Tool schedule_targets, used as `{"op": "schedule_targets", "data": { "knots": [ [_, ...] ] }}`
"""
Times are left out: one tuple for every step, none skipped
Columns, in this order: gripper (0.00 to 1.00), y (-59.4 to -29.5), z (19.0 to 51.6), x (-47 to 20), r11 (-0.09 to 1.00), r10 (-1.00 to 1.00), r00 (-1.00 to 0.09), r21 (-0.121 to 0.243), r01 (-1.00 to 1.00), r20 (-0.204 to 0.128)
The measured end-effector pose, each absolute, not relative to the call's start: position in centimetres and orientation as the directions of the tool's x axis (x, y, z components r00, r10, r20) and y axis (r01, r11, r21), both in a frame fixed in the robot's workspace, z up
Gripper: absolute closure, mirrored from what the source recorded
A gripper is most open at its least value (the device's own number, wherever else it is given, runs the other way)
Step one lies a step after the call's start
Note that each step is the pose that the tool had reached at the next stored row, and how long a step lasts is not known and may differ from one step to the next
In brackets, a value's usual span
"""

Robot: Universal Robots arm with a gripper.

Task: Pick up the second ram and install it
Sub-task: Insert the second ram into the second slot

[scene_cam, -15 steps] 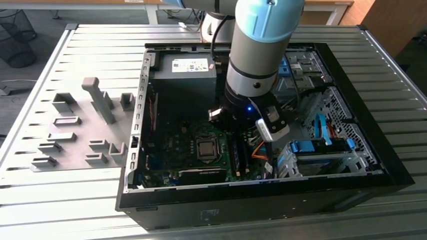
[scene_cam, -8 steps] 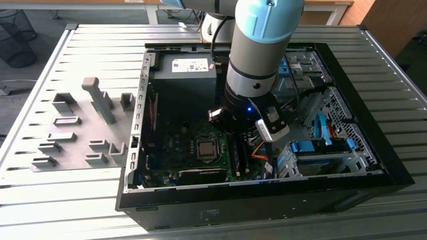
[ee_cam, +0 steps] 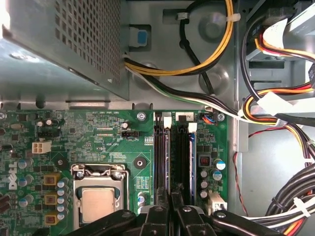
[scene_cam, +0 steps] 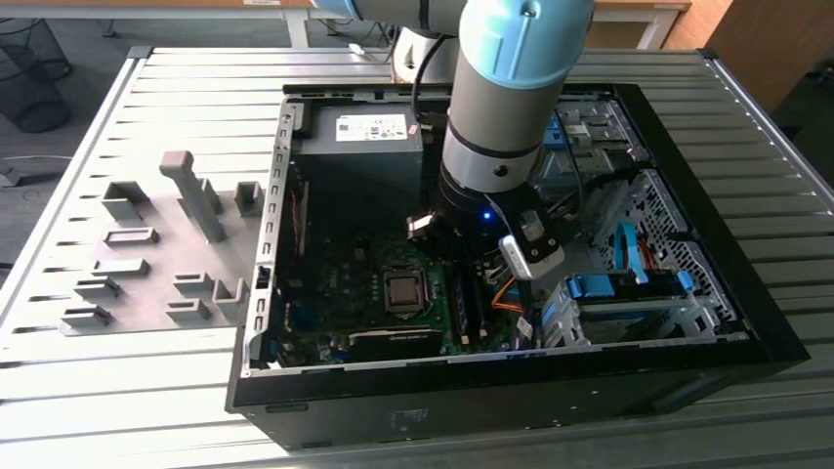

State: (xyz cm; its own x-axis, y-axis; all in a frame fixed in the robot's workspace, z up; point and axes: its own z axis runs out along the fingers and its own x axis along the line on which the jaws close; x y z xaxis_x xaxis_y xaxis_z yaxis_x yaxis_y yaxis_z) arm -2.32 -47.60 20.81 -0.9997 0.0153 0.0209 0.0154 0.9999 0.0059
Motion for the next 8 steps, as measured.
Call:
{"op": "schedule_targets", "data": {
  "knots": [
    [0.86, -47.6, 20.77, -2.32, 1.0, 0.015, -1.0, 0.006, 0.015, 0.021],
    [0.86, -47.6, 20.77, -2.32, 1.0, 0.015, -1.0, 0.006, 0.015, 0.021],
    [0.86, -47.6, 20.77, -2.31, 1.0, 0.015, -1.0, 0.006, 0.015, 0.021],
    [0.86, -47.59, 20.76, -2.31, 1.0, 0.015, -1.0, 0.006, 0.015, 0.021],
    [0.86, -47.59, 20.76, -2.31, 1.0, 0.015, -1.0, 0.006, 0.015, 0.021],
    [0.86, -47.59, 20.75, -2.31, 1.0, 0.015, -1.0, 0.006, 0.015, 0.021],
    [0.86, -47.59, 20.75, -2.31, 1.0, 0.015, -1.0, 0.006, 0.015, 0.021],
    [0.85, -47.59, 20.74, -2.31, 1.0, 0.015, -1.0, 0.007, 0.015, 0.021]
  ]
}}
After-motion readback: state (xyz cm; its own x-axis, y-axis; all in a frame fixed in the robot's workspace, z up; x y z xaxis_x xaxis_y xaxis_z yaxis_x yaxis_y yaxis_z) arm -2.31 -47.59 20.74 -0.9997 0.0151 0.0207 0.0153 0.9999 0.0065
